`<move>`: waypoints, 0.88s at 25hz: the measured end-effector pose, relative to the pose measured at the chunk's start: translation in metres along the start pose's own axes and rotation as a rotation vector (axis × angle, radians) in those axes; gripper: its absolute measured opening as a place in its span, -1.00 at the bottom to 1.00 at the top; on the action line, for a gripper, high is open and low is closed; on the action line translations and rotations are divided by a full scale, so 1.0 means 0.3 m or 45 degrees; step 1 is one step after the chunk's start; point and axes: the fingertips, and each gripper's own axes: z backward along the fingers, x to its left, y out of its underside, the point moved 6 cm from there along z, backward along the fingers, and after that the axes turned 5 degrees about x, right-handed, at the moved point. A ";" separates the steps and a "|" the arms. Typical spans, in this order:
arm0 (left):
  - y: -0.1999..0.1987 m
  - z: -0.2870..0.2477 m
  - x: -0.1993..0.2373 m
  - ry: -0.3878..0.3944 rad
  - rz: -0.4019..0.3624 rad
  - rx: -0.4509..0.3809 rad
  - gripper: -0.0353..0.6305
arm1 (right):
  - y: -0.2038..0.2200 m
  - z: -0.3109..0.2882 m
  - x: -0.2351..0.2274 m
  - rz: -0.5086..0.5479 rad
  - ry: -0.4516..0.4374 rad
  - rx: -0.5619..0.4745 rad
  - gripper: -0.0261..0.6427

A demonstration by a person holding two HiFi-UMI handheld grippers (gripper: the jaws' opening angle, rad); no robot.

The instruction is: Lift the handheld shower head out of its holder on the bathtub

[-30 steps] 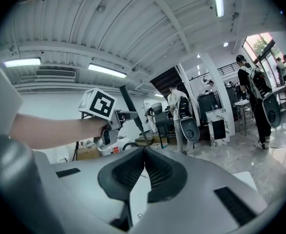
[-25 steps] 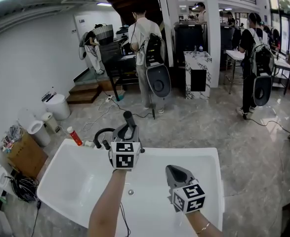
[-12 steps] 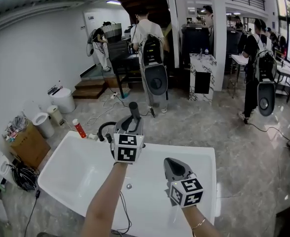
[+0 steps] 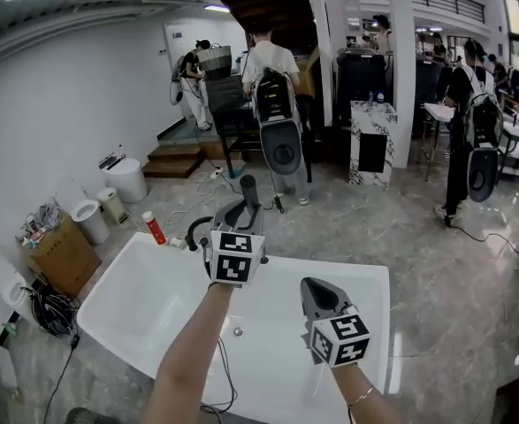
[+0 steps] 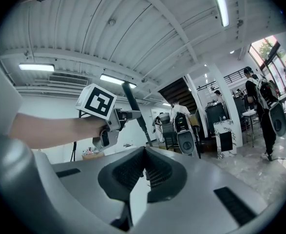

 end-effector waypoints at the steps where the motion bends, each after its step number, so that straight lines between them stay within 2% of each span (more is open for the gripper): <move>1: 0.007 -0.004 0.010 -0.001 -0.002 0.002 -0.50 | 0.004 -0.010 0.004 0.001 0.001 0.001 -0.91; 6: 0.034 0.002 0.052 -0.014 0.001 0.011 -0.50 | 0.011 -0.029 0.025 0.005 0.013 0.011 -0.91; 15: -0.019 0.079 -0.059 -0.028 -0.004 0.020 -0.50 | -0.014 0.119 -0.010 -0.006 -0.004 0.012 -0.91; 22: 0.038 0.015 0.054 -0.051 0.004 0.008 -0.50 | 0.016 -0.011 -0.003 0.005 0.001 0.016 -0.91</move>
